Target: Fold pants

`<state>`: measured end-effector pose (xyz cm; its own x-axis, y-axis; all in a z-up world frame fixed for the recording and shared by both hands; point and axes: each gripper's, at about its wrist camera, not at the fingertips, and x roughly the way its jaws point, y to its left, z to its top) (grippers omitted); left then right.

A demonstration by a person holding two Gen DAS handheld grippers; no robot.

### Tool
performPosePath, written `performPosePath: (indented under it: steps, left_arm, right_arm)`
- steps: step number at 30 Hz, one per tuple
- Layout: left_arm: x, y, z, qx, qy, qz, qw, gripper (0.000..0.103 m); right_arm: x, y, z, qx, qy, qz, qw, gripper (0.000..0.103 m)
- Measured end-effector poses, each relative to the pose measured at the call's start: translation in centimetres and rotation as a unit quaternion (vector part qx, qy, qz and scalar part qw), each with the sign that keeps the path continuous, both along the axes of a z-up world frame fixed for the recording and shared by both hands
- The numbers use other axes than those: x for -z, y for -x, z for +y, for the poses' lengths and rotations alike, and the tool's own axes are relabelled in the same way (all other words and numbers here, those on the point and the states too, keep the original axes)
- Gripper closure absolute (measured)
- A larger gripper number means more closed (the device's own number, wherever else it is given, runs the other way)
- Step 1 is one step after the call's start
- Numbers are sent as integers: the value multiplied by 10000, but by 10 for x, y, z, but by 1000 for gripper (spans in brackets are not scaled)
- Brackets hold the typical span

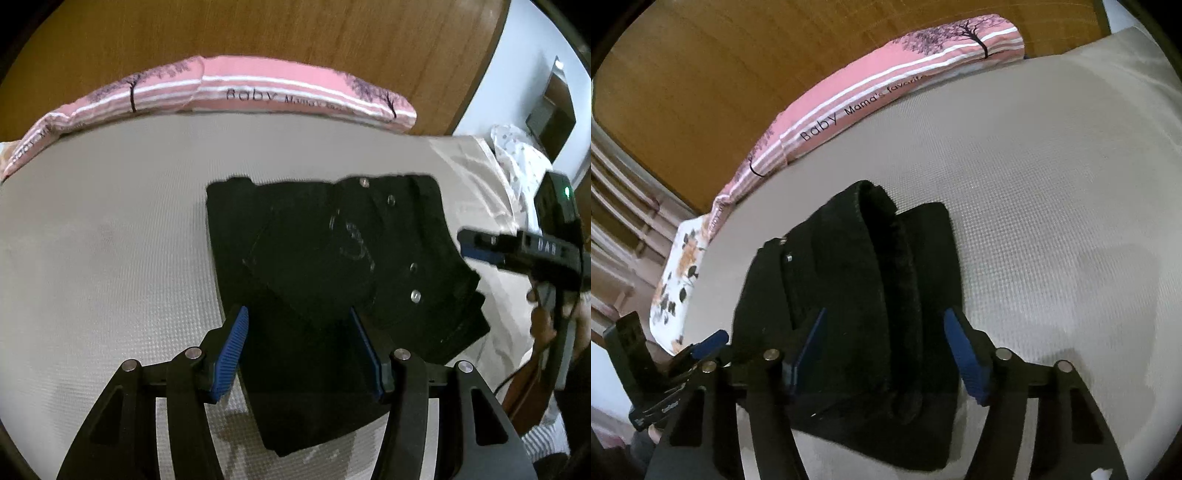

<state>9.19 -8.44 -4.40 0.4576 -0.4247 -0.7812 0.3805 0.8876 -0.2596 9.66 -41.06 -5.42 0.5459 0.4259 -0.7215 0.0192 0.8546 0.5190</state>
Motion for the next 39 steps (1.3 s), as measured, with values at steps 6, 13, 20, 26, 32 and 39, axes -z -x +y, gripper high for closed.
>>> performPosePath:
  steps: [6, 13, 20, 26, 32, 39]
  left_arm:
    - [12, 1, -3, 45, -34, 132, 9999, 44]
    - [20, 1, -5, -7, -51, 240, 9997, 36]
    - [25, -2, -4, -94, -51, 350, 9993, 32]
    - [25, -3, -5, -84, -101, 334, 9994, 32]
    - [25, -3, -8, -111, -174, 312, 9993, 31]
    - [12, -3, -2, -205, -60, 160, 9996, 31]
  right_arm:
    - [9, -24, 3, -303, -27, -17, 9995, 47]
    - [22, -47, 7, -611, -28, 18, 9981, 49]
    - [30, -46, 2, -876, -478, 37, 9950, 60]
    - [41, -35, 6, -1340, -957, 239, 9861, 69]
    - [45, -39, 4, -771, -1206, 262, 9894, 72]
    - [12, -21, 20, -88, -696, 178, 9974, 91]
